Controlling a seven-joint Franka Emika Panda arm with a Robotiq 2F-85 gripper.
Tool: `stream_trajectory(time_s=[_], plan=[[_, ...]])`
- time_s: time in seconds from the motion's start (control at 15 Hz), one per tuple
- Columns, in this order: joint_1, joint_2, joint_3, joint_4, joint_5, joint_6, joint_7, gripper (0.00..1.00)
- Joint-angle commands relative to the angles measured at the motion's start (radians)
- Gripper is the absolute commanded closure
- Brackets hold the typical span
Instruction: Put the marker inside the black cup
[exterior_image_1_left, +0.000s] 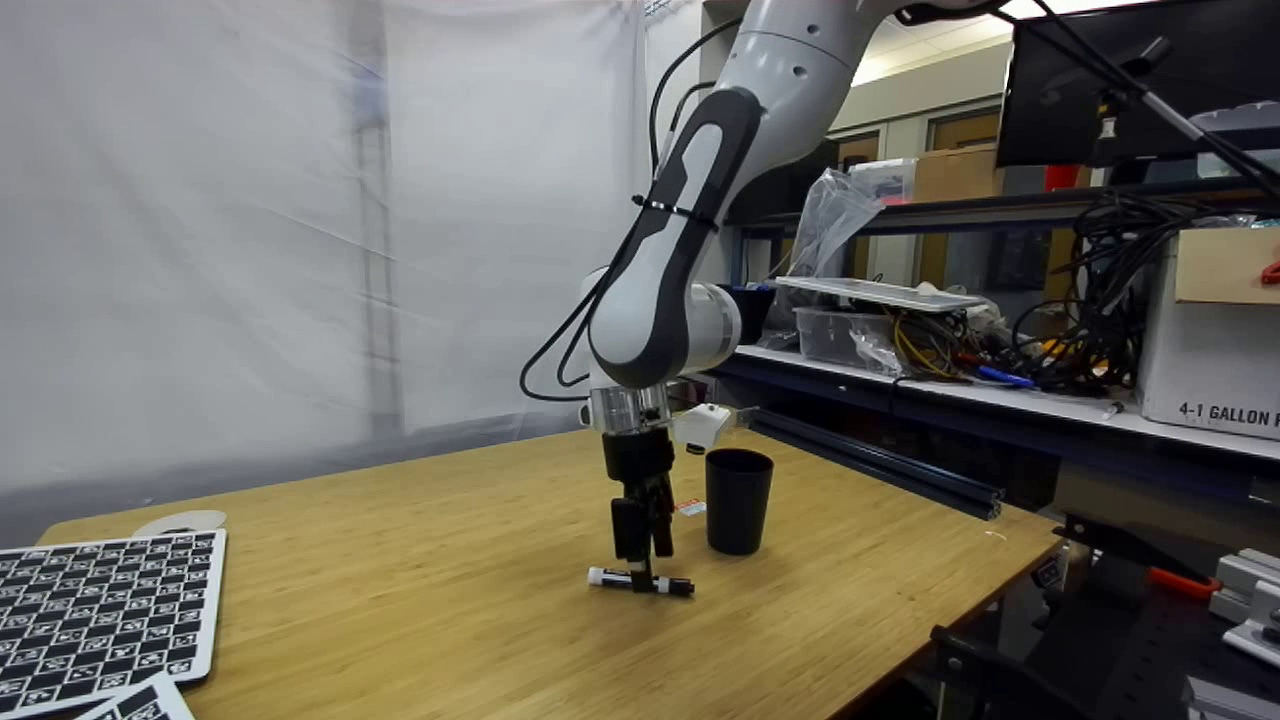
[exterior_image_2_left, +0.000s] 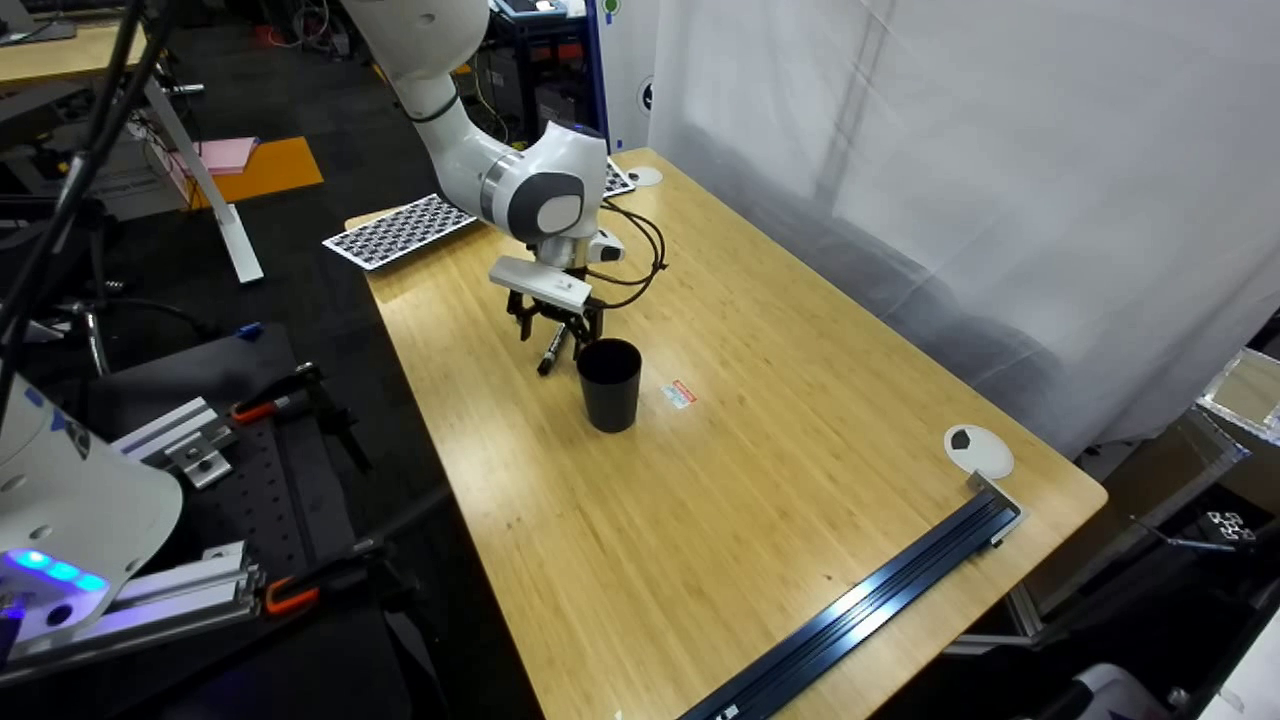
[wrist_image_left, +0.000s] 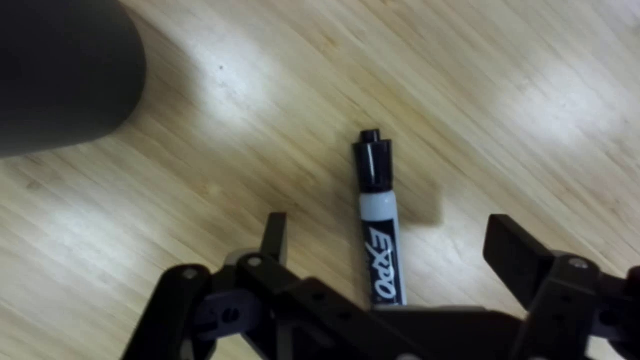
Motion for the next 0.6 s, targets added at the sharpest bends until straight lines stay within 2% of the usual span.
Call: stream_trajectory(time_s=[0.0,0.07,0.13,0.33,0.53], plan=[[0.053,0.042,-0.048,0.038,-0.071,0.035,0.027,0.0],[0.059,0.056,-0.052,0.048,-0.081,0.038,0.028,0.0],[0.063,0.069,-0.055,0.057,-0.089,0.043,0.029,0.21],[0.08,0.069,-0.07,0.068,-0.113,0.03,0.052,0.39],[0.085,0.068,-0.08,0.077,-0.131,0.023,0.062,0.61]])
